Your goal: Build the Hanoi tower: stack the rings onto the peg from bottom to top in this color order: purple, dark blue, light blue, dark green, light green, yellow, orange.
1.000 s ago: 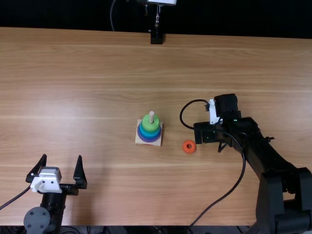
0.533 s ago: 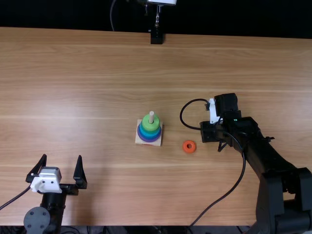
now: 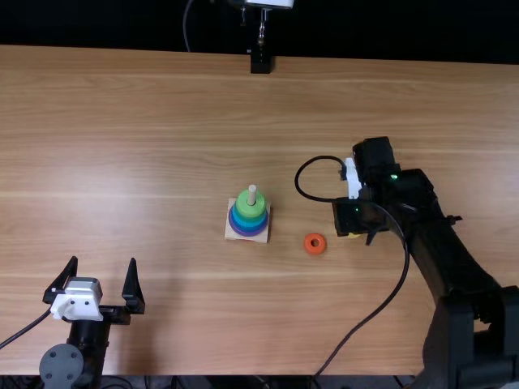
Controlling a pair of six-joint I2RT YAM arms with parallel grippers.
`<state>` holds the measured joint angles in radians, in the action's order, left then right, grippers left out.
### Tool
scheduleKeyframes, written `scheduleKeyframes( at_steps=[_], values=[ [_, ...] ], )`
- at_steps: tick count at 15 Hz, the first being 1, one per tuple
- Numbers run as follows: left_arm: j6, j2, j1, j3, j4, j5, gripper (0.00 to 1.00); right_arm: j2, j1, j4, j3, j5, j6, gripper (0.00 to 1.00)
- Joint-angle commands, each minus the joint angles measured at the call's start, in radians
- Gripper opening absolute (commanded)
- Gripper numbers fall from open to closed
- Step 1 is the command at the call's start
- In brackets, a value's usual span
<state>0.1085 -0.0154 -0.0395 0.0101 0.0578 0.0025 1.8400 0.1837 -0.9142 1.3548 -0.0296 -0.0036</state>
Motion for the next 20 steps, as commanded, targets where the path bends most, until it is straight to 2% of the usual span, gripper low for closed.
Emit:
scheduleKeyframes(
  at_steps=[1, 8, 10, 13, 20],
  values=[
    [-0.005, 0.015, -0.005, -0.010, 0.027, -0.014, 1.00, -0.004, 0.036, -0.040, 0.093, -0.002, 0.005, 0.00],
    [-0.005, 0.015, -0.005, -0.010, 0.027, -0.014, 1.00, -0.005, 0.174, -0.166, 0.403, -0.002, 0.015, 0.00],
    [-0.005, 0.015, -0.005, -0.010, 0.027, -0.014, 1.00, 0.002, 0.207, -0.180, 0.504, -0.004, 0.048, 0.00],
    [-0.005, 0.015, -0.005, -0.010, 0.027, -0.014, 1.00, 0.007, 0.275, -0.258, 0.635, -0.004, 0.053, 0.00],
    [-0.005, 0.015, -0.005, -0.010, 0.027, -0.014, 1.00, 0.010, 0.372, -0.254, 0.647, -0.016, 0.059, 0.00]
  ],
)
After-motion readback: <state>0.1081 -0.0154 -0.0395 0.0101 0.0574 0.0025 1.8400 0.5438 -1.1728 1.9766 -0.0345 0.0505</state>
